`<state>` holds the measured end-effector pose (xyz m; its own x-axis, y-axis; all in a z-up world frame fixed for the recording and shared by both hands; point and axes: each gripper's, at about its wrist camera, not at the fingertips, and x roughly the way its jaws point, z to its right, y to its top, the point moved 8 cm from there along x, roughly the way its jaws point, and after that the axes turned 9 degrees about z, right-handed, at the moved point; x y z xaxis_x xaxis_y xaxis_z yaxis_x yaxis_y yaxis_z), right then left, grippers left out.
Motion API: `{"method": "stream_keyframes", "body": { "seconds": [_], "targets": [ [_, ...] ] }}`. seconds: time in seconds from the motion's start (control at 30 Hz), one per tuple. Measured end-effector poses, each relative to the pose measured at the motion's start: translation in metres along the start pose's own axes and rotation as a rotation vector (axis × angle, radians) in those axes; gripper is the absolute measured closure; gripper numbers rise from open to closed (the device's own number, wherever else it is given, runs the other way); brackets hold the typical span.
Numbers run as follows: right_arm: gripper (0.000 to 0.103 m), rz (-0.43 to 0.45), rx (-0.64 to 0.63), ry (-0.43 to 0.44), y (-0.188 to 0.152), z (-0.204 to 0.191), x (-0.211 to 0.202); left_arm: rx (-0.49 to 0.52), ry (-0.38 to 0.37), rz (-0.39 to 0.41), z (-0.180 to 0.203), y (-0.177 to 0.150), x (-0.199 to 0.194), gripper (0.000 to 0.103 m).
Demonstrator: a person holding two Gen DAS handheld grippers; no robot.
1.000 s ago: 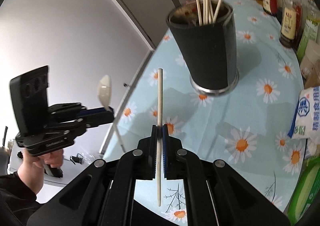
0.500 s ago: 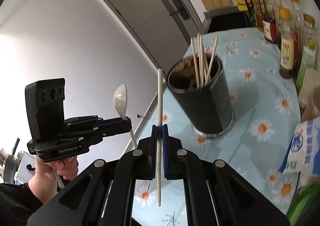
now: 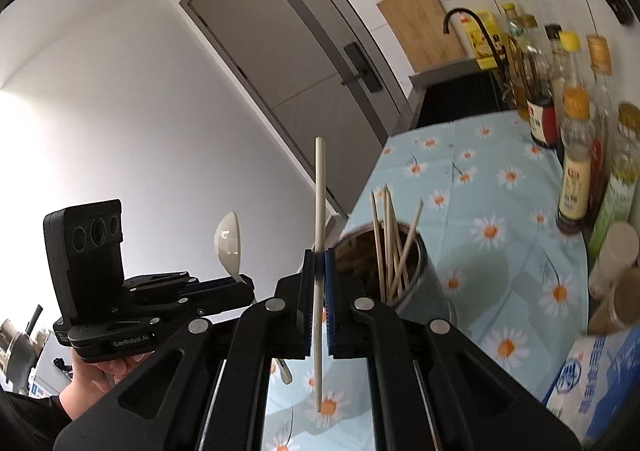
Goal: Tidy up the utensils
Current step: 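Lift the cream spoon with the left tool while the right tool lifts the chopstick over the holder, then lower the spoon into the holder and open the left tool while the right tool lowers its chopstick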
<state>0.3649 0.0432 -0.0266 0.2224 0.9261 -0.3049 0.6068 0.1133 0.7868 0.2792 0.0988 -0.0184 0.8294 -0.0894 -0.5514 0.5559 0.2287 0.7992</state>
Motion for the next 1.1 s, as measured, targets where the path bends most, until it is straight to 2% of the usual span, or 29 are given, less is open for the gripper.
{"method": "stream_keyframes", "body": {
  "seconds": [0.23,0.5,0.6,1.0,1.1],
  "targets": [
    [0.097,0.111,0.000,0.028,0.044,-0.007,0.003,-0.004,0.009,0.047,-0.005,0.034,0.005,0.096],
    [0.097,0.208,-0.055,0.017,0.083,-0.014,-0.002,0.028,0.020,0.106,-0.003,0.075,0.003,0.096],
    [0.097,0.237,-0.125,-0.003,0.094,-0.016,-0.003,0.030,0.023,0.123,-0.003,0.083,0.003,0.096],
    [0.097,0.215,-0.183,-0.051,0.075,-0.002,0.024,0.017,0.039,0.108,-0.017,0.076,0.029,0.096],
    [0.097,0.229,-0.194,-0.098,0.070,0.003,0.029,0.025,0.039,0.114,-0.019,0.073,0.036,0.096]
  ]
}}
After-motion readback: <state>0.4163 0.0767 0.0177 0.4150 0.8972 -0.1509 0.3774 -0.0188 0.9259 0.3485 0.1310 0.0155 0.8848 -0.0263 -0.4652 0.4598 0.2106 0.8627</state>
